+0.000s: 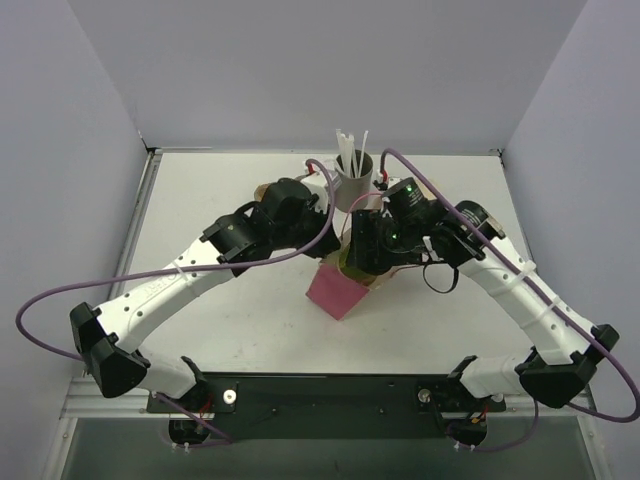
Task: Pack the takeout coffee
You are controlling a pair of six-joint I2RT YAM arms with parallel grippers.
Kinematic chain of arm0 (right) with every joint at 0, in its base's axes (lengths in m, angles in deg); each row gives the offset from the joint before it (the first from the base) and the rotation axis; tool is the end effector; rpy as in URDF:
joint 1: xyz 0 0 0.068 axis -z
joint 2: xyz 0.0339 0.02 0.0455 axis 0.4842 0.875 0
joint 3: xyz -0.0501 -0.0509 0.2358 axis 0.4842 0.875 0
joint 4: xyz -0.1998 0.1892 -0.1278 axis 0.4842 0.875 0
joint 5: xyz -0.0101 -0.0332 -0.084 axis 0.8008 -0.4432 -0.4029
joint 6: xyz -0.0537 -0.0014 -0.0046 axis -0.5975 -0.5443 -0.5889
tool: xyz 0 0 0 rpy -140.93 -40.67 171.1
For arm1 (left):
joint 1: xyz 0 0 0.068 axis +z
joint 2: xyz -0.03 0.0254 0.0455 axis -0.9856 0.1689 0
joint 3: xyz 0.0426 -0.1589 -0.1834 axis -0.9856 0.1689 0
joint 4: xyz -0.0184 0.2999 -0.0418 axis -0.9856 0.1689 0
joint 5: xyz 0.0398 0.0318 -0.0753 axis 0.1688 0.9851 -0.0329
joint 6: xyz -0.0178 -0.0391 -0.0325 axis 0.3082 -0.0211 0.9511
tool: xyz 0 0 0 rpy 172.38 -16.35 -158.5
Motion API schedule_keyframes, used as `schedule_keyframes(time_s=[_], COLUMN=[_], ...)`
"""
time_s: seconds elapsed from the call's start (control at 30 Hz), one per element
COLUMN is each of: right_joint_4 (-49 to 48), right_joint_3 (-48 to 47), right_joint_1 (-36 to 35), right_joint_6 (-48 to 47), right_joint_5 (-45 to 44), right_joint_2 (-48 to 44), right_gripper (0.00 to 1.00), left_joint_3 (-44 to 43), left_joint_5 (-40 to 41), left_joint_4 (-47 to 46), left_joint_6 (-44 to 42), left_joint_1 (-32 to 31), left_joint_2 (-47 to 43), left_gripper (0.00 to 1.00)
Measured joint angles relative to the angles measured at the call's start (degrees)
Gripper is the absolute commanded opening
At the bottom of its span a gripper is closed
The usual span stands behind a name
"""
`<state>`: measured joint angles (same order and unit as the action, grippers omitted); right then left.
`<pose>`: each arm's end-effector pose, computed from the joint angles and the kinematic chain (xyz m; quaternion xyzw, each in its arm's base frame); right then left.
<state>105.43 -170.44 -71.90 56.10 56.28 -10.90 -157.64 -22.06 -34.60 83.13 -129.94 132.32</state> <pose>0.2215 0.2114 0.4083 -0.1076 0.8907 0.3070 0.3175 0.2311 -0.2762 0.3769 0.2145 0.8473 -0.3146 0.3702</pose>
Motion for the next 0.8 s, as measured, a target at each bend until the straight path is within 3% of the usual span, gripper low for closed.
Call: schedule_keyframes(time_s=[0.27,0.8], right_joint_4=[0.35,12.37], right_joint_3=[0.48,-11.06], right_joint_1=[-0.31,1.73], right_joint_6=[0.98,2.01], right_joint_5=[-4.66,-6.75], right_joint_2=[7.13,14.56], right_gripper=[0.58,0.57], left_joint_3=[13.09,9.22], left_joint_5=[9.68,39.93], left_joint_4=[-9.57,-11.1], left_joint_6=[12.61,30.4], left_joint_1=[-3.06,-17.59], left_joint_2=[-6.91,-3.3], left_gripper=[0.0,0.0])
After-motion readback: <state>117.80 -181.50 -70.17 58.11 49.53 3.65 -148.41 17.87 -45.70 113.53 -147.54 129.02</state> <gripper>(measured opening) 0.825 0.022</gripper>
